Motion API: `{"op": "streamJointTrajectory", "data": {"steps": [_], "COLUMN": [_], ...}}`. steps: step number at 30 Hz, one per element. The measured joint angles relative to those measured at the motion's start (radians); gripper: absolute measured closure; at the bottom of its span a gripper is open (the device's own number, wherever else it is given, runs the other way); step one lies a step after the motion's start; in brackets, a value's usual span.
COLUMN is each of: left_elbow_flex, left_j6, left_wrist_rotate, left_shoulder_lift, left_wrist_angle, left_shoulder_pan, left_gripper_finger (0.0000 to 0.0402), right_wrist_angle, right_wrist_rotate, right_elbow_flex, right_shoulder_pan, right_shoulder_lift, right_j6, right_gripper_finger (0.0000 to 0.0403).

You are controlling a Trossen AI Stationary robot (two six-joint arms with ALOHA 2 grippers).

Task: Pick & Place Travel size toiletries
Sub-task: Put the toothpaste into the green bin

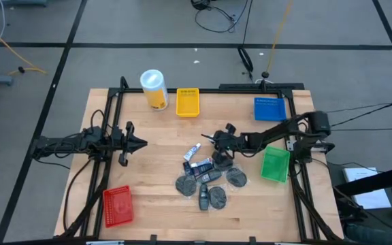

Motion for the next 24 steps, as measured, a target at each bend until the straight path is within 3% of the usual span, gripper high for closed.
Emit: {"op": "streamJointTrajectory", "data": {"steps": [4, 10, 14, 19, 24], "left_elbow_flex": [0.0, 0.0, 0.0, 0.0, 0.0], "left_j6": [0.0, -0.005, -0.014, -0.014, -0.014], "left_wrist_rotate": [0.0, -0.001, -0.001, -0.001, -0.001], "left_shoulder_lift": [0.0, 0.0, 0.0, 0.0, 0.0], "left_wrist_angle": [0.0, 0.0, 0.0, -0.005, -0.016], "left_shoulder_pan": [0.0, 0.0, 0.0, 0.0, 0.0], "left_gripper_finger": [0.0378, 0.0378, 0.0378, 0.0378, 0.0378], "right_wrist_angle": [-0.122, -0.408, -0.518, -0.475, -0.357], "right_wrist_rotate": [0.0, 0.005, 0.002, -0.056, -0.239], "right_elbow_flex": [0.0, 0.0, 0.0, 0.0, 0.0], "right_shoulder_pan": [0.046, 0.163, 0.207, 0.131, -0.007], "right_shoulder_lift": [-0.106, -0.327, -0.421, -0.408, -0.309], "right_j6": [-0.023, 0.078, 0.058, -0.129, -0.382], "right_gripper_finger": [0.0396, 0.0399, 0.0396, 0.0343, 0.0239]}}
